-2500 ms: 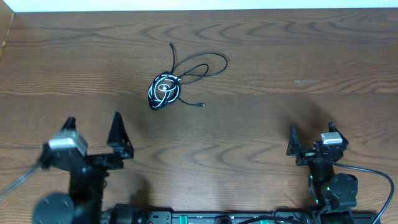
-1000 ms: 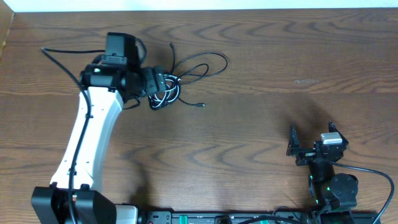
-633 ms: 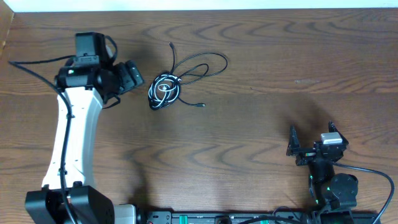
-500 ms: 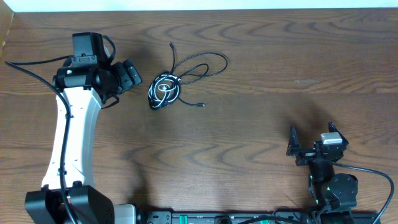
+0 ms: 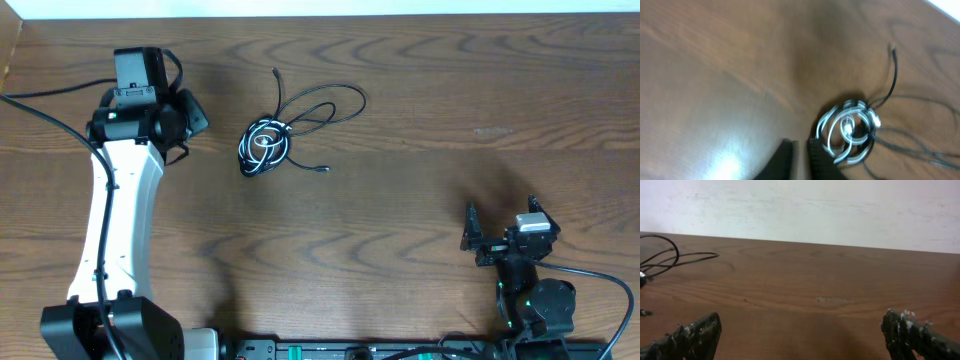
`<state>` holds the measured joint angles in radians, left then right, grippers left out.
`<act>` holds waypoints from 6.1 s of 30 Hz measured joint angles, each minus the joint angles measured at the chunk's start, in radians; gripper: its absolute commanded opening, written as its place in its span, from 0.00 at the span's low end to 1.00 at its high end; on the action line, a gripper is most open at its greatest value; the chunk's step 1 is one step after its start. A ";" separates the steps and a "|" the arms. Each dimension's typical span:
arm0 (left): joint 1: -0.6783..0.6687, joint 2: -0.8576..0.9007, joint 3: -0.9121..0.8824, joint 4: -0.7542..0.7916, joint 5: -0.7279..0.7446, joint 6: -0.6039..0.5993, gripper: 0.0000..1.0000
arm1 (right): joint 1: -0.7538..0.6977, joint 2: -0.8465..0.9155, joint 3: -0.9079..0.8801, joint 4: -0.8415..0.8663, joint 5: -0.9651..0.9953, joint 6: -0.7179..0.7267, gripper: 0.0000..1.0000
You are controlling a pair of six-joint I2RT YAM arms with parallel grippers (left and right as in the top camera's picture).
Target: Untangle cables
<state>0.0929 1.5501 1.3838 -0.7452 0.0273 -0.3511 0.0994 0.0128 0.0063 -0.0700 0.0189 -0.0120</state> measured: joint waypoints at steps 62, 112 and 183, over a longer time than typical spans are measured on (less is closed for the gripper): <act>-0.102 0.475 -0.034 0.006 0.120 -0.149 0.40 | 0.000 0.000 0.000 0.000 0.000 0.000 0.99; -0.235 0.451 0.010 0.123 0.917 0.438 0.08 | 0.000 0.895 0.792 -0.003 -0.532 -0.178 0.99; -0.475 0.451 0.010 0.156 0.776 0.654 0.08 | 0.091 1.645 0.844 -0.039 -0.657 1.032 0.31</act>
<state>-0.3817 2.0010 1.3941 -0.5896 0.8032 0.3027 0.1902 1.6581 0.8501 -0.1089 -0.6380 1.0199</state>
